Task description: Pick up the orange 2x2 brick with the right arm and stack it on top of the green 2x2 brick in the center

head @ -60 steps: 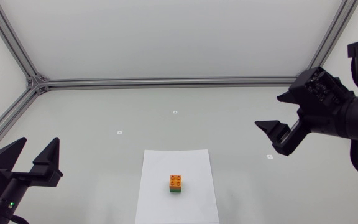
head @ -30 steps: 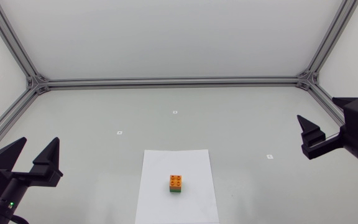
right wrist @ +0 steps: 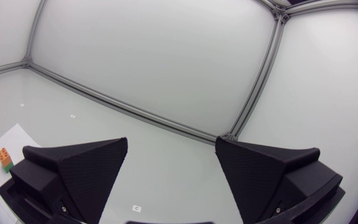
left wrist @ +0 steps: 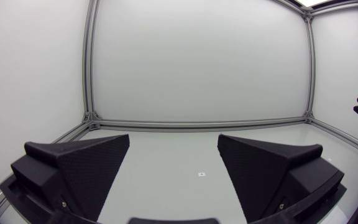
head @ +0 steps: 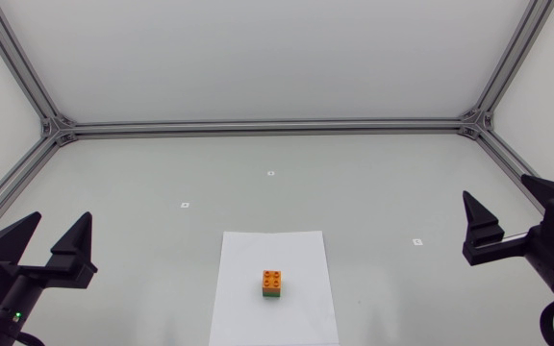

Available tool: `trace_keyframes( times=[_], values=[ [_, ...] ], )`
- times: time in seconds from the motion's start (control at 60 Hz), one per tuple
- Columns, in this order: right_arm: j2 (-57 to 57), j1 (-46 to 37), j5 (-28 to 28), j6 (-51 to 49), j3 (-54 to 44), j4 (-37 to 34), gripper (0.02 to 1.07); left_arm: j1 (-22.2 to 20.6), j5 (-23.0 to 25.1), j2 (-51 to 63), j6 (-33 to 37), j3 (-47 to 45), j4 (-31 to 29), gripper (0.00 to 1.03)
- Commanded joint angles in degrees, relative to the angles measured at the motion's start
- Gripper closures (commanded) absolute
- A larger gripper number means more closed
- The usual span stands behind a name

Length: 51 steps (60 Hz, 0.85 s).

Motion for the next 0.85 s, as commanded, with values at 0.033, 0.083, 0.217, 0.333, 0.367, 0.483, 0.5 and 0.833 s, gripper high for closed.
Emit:
trace_keyframes(
  times=[0.033,0.083,0.217,0.333,0.367,0.483,0.5,0.833],
  values=[
    [-2.89,0.68,0.62,4.99,-3.14,1.17,0.07,-0.04,0.16,-0.23,0.33,-2.35,-0.65,0.04],
    [-4.18,0.85,0.68,6.57,-4.15,1.3,0.07,-0.04,0.16,-0.23,0.33,-2.35,-0.65,0.04],
    [-7.29,1.25,0.81,10.4,-6.59,1.61,0.07,-0.04,0.16,-0.23,0.33,-2.35,-0.65,0.04],
    [-10.21,1.63,0.93,13.99,-8.88,1.9,0.07,-0.04,0.16,-0.23,0.42,-2.35,-0.65,0.04],
    [-10.99,1.73,0.96,14.95,-9.49,1.97,0.07,-0.04,0.16,-0.23,0.33,-2.35,-0.65,0.04],
    [-13.85,2.1,1.08,18.48,-11.73,2.25,0.07,-0.04,0.16,-0.23,0.33,-2.35,-0.65,0.04],
    [-14.13,2.13,1.09,18.82,-11.95,2.28,0.07,-0.04,0.16,-0.23,0.33,-2.35,-0.65,0.04],
    [-15.49,2.31,1.15,20.49,-13.02,2.42,0.07,-0.04,0.16,-0.23,0.33,-2.35,-0.65,0.04]
  ],
)
